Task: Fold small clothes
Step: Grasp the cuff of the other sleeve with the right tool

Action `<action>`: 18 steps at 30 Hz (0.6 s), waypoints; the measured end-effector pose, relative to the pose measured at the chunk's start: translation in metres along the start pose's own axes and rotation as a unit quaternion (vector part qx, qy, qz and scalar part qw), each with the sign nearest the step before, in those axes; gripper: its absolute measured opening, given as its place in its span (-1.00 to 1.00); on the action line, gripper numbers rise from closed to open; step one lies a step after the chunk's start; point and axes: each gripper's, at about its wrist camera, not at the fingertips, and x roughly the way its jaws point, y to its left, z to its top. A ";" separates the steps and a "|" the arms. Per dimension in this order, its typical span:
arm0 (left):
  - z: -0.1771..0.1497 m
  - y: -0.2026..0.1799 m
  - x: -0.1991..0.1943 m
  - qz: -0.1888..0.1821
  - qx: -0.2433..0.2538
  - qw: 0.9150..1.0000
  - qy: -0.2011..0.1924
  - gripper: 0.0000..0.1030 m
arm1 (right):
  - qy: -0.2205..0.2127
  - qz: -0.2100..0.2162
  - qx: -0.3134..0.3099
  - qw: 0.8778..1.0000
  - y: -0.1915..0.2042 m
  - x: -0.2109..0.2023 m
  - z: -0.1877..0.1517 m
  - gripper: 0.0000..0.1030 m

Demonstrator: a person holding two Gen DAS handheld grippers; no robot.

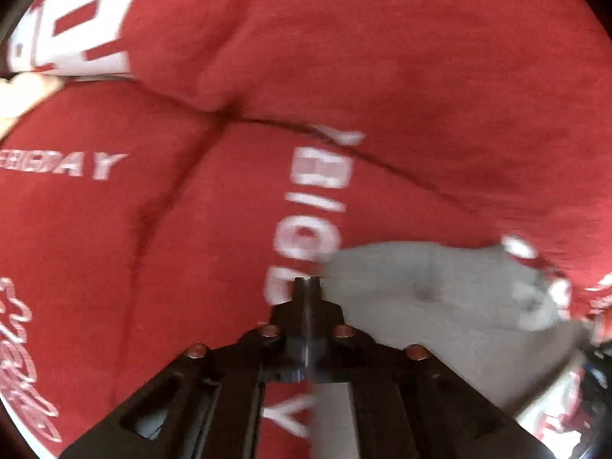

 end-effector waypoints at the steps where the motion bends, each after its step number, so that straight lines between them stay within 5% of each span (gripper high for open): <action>1: 0.001 0.005 0.001 0.011 -0.004 1.000 0.002 -1.00 | -0.013 0.001 -0.015 1.000 -0.004 -0.011 -0.002 -0.76; 6: 0.000 0.017 -0.026 -0.008 -0.017 1.000 -0.001 -0.99 | 0.024 -0.078 0.029 0.996 -0.073 -0.011 -0.011 -0.58; 10: -0.019 0.001 -0.050 0.010 0.040 0.999 0.023 -0.99 | 0.013 -0.050 0.038 0.998 -0.082 -0.037 -0.023 0.47; 15: -0.051 -0.033 -0.057 0.000 0.088 0.995 0.047 -0.99 | 0.024 -0.030 0.067 0.997 -0.081 -0.026 -0.014 0.47; 17: -0.057 -0.043 -0.053 -0.004 0.084 0.995 0.053 -0.99 | 0.024 -0.041 0.074 0.996 -0.078 -0.017 -0.006 -0.11; 18: -0.057 -0.044 -0.052 -0.006 0.079 0.995 0.054 -0.99 | 0.023 -0.035 0.066 0.997 -0.075 -0.016 -0.009 -0.58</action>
